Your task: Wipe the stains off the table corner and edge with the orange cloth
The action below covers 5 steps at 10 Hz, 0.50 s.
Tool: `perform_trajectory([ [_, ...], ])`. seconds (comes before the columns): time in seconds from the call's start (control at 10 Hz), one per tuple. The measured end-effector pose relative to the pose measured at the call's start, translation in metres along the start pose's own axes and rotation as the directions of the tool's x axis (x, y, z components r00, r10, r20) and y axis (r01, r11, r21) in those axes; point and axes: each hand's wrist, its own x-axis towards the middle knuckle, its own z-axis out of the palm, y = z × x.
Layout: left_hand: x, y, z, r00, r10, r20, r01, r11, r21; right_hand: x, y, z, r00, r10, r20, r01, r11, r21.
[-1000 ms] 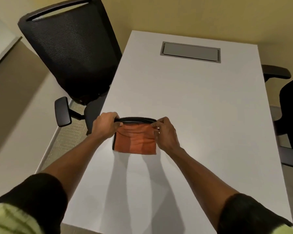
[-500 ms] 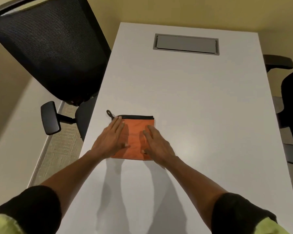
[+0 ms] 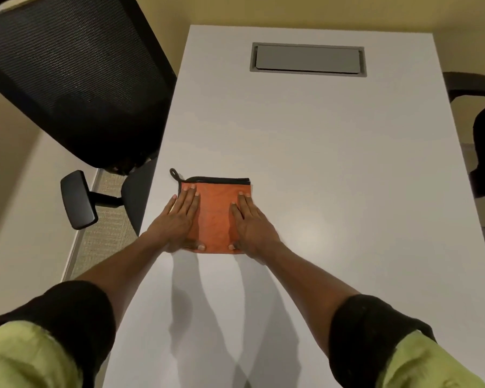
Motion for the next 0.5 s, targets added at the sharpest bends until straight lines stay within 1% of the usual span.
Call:
perform_trajectory([
  [0.1,0.0,0.006,-0.007,0.999,-0.026,0.04,0.024,0.999,0.044,0.0,-0.006,-0.005,0.999,0.031,0.019,-0.03,0.999,-0.032],
  [0.2,-0.005,0.015,-0.015,0.996,-0.066,0.054,0.061,0.994,0.09,-0.013,-0.006,-0.016,0.999,0.039,-0.021,-0.039,0.999,0.014],
  [0.3,-0.01,0.025,-0.019,0.997,-0.074,0.005,0.074,0.995,0.074,-0.034,0.002,-0.02,0.993,0.046,-0.111,-0.043,0.999,0.032],
  [0.4,-0.027,0.053,-0.031,0.997,0.014,-0.072,-0.009,0.998,0.069,-0.085,0.019,-0.015,0.981,0.092,-0.173,-0.084,0.995,0.057],
  [0.5,-0.038,0.087,-0.036,0.98,0.077,-0.184,-0.071,0.997,0.042,-0.124,0.033,0.0,0.967,0.156,-0.201,-0.137,0.985,0.107],
])
